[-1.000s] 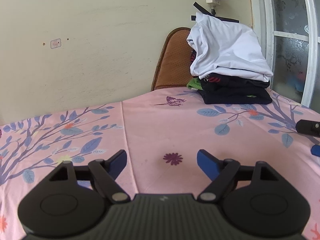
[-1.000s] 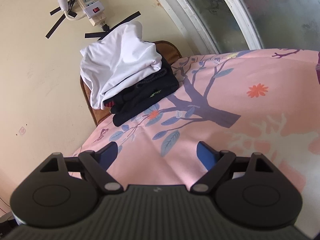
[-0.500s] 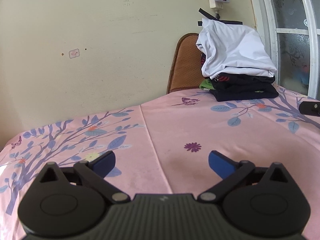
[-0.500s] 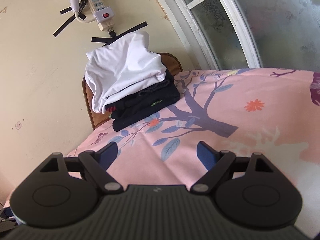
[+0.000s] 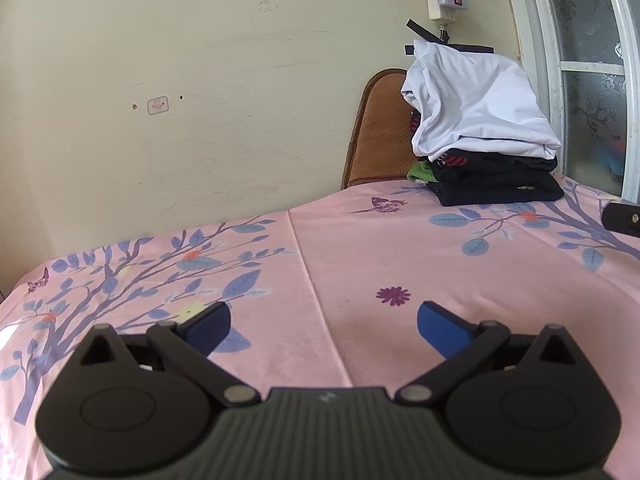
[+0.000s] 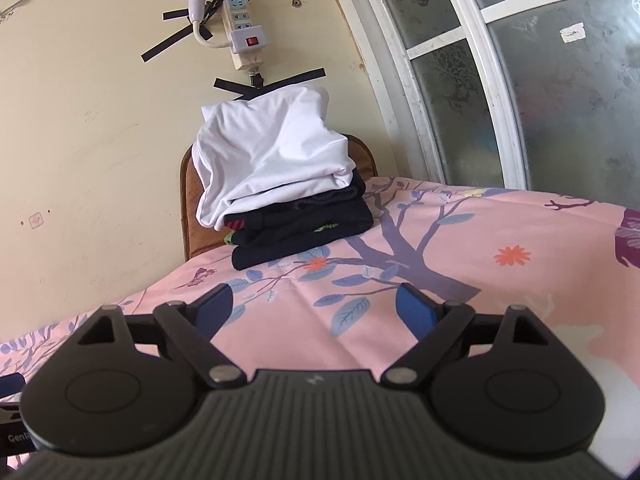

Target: Fold small clothes

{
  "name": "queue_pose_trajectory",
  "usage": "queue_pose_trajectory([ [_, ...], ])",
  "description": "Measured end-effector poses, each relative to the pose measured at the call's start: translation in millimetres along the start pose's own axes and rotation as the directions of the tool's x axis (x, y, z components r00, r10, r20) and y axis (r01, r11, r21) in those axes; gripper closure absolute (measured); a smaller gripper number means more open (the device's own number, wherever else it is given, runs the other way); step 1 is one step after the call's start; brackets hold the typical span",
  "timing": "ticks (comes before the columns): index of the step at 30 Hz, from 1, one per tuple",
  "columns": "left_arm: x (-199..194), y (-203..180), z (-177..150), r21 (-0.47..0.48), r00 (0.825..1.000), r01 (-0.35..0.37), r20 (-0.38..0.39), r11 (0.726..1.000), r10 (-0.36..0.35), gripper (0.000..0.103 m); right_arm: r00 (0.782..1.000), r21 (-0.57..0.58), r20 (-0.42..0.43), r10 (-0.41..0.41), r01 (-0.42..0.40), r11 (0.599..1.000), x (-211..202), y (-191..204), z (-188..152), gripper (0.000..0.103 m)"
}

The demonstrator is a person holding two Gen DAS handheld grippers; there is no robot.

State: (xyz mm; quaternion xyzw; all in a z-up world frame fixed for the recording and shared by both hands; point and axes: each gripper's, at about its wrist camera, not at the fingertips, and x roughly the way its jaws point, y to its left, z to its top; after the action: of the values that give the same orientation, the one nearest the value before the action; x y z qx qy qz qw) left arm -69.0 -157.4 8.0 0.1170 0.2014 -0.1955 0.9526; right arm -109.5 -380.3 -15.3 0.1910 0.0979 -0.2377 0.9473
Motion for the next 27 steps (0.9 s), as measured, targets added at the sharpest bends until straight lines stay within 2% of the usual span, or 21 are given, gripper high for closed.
queue_pose_trajectory([
  [27,0.6,0.3,-0.2,0.009,1.0,-0.005,-0.006,1.0,0.006,0.0,1.0,0.013,0.015,0.002,-0.002,1.0,-2.5,-1.4,0.1,0.012],
])
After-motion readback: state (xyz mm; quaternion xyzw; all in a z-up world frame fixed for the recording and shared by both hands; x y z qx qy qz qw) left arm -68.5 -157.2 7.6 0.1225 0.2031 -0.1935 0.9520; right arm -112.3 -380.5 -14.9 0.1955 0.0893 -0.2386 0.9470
